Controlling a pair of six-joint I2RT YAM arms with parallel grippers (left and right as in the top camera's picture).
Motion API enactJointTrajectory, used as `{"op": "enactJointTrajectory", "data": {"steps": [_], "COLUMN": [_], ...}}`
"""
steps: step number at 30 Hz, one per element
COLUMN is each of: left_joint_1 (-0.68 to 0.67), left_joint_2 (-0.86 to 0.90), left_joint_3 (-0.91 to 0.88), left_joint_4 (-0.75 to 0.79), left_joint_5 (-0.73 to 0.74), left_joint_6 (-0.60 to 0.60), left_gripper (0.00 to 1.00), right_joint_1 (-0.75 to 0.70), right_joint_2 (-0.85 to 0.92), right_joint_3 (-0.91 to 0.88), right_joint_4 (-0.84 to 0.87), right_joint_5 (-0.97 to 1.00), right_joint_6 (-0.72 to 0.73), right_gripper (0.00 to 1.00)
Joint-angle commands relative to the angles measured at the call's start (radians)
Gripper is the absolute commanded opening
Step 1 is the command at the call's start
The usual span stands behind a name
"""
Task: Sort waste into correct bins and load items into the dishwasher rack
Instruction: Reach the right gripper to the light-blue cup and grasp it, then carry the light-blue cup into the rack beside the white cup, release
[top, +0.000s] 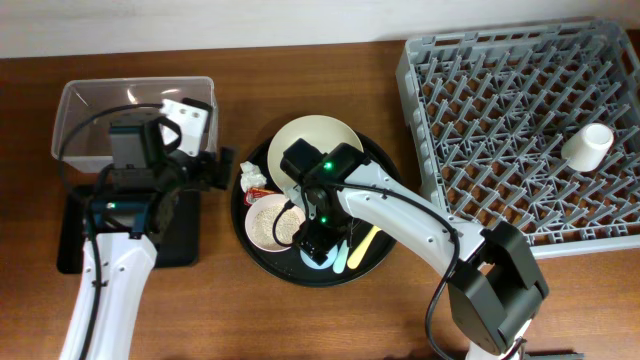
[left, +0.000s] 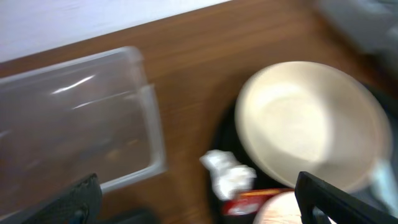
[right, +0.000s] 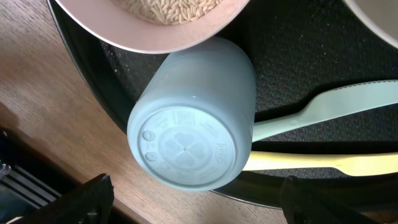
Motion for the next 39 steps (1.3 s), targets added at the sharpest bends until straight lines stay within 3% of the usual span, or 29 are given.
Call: {"op": "enactJointTrajectory", "data": {"steps": [1,6,10,14,33,39], "left_joint_1": [0.105,0.251,0.294,0.301,0.301,0.301], "left_joint_2": [0.000,0.000,0.000,0.000,0.000,0.000], "left_joint_3": [0.025,0.025,0.025,0.025,0.025,0.025], "left_joint_4": [0.002,0.001,0.000,-0.005,-0.022,-0.022], "left_joint_5": [-0.169,-0.147,-0.147,-0.147,-0.147,-0.147], "left_joint_6": [-0.050,-0.054,-0.053,-0.053,-0.053,-0.053], "left_gripper": [0.99,0.99,0.99,0.99,0.99,0.99], "right_joint_1": [0.003,0.003,0.005,0.005,0.005,0.005], "right_joint_2": [0.001,0.001,0.001,0.001,0.003,0.003], "right_joint_3": [-0.006,-0.006,-0.006,-0.016,-0.108,-0.108], "right_joint_4": [0.005,0.050,0.056,0.059,0.189,0.190], "right_joint_5": [-0.010,-0.009,-0.025,-0.025,-0.066,-0.058], "right_joint_6": [-0.011,-0.041,-0.078,-0.078,-0.078,-0.077], "right_gripper": [0.90,0.94,0.95,1.00,1.00,0.81]}}
